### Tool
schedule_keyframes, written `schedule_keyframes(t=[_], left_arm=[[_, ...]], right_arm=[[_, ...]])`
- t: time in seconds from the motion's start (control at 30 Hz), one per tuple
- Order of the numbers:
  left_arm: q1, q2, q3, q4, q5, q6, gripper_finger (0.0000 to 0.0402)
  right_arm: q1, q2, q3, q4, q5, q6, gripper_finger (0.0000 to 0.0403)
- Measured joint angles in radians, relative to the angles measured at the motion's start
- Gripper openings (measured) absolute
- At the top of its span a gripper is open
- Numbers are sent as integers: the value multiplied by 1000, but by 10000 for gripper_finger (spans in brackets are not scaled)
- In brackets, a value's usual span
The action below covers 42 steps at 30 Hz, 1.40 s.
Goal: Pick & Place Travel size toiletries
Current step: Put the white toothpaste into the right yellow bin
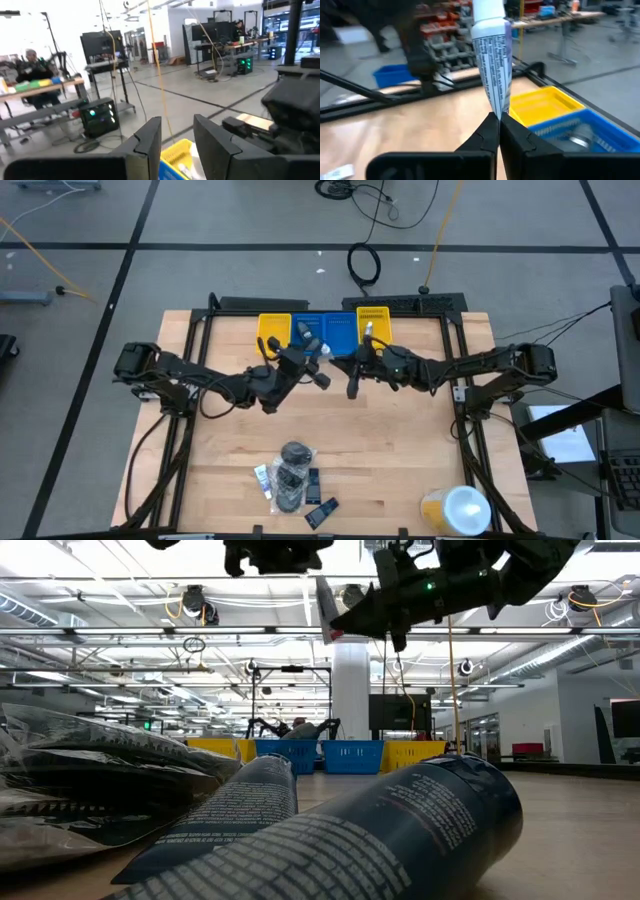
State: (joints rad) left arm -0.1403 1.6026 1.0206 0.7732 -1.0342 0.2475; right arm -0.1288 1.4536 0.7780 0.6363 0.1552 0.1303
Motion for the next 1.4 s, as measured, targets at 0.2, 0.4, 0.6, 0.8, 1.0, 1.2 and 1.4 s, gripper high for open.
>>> schedule_keyframes(t=[0.2,0.4,0.6,0.8,1.0,1.2,1.4], left_arm=[[-58,-42,0,12,-87,75,114],[-120,-51,0,0,-192,149,115],[-164,-51,0,-132,-231,90,115],[-183,-51,0,-244,-225,3,115],[-195,-51,0,-323,-211,-66,115],[-195,-51,0,-366,-138,-126,115],[-192,-51,0,-380,-109,-137,115]], right_arm=[[-56,-8,0,-59,29,3,0],[-143,-47,1,-182,32,-1,0],[-248,-100,1,-348,31,0,0],[-333,-114,0,-429,31,3,0],[-408,-115,0,-510,31,3,0],[-469,-115,0,-568,28,3,0],[-498,-115,0,-592,27,5,0]])
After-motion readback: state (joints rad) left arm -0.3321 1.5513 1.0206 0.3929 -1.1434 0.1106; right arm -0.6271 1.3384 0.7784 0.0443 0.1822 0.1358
